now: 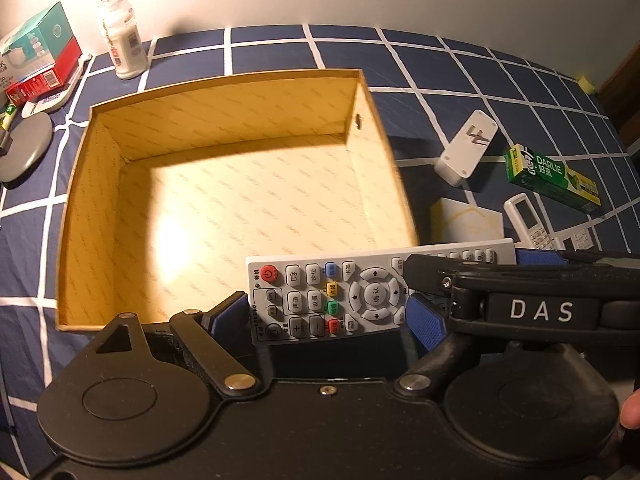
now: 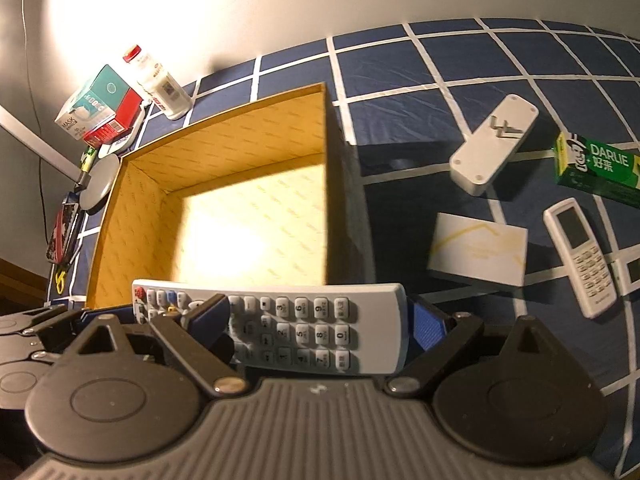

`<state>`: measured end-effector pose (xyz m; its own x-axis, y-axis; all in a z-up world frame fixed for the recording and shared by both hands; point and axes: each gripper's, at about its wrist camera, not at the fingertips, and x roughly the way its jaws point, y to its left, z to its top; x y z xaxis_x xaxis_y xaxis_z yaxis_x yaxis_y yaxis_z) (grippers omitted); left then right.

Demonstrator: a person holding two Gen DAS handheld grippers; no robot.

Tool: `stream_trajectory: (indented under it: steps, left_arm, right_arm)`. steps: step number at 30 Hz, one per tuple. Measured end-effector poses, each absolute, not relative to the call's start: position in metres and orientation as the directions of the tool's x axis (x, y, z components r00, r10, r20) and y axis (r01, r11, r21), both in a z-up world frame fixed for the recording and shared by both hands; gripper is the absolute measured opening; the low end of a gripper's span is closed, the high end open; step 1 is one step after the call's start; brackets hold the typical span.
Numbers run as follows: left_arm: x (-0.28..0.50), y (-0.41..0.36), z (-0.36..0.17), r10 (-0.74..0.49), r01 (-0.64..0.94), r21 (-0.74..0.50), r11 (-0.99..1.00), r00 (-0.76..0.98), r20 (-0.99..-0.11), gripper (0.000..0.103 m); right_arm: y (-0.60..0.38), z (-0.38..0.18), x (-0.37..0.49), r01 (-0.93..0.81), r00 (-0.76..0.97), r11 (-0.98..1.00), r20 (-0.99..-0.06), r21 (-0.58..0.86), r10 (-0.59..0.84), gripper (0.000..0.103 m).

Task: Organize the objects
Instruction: 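Carry the TV remote with both grippers over into the cardboard box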

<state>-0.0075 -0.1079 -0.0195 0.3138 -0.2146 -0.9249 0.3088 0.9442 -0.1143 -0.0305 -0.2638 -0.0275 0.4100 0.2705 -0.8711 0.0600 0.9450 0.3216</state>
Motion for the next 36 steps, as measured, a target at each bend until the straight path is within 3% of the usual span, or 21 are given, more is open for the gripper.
stream_trajectory:
  steps: [19,36]
  left_arm:
    - [0.039,-0.020,-0.028,-0.241,0.261,-0.158,0.952,0.322,-0.916,0.084]
    - [0.115,-0.016,-0.096,-0.229,0.232,-0.183,0.955,0.189,-0.955,0.084]
  right_arm:
    - [-0.169,-0.031,0.013,0.009,0.398,0.960,-0.881,0.281,0.255,0.093]
    - [-0.160,-0.102,0.095,0.034,0.262,0.961,-0.930,0.275,0.257,0.093]
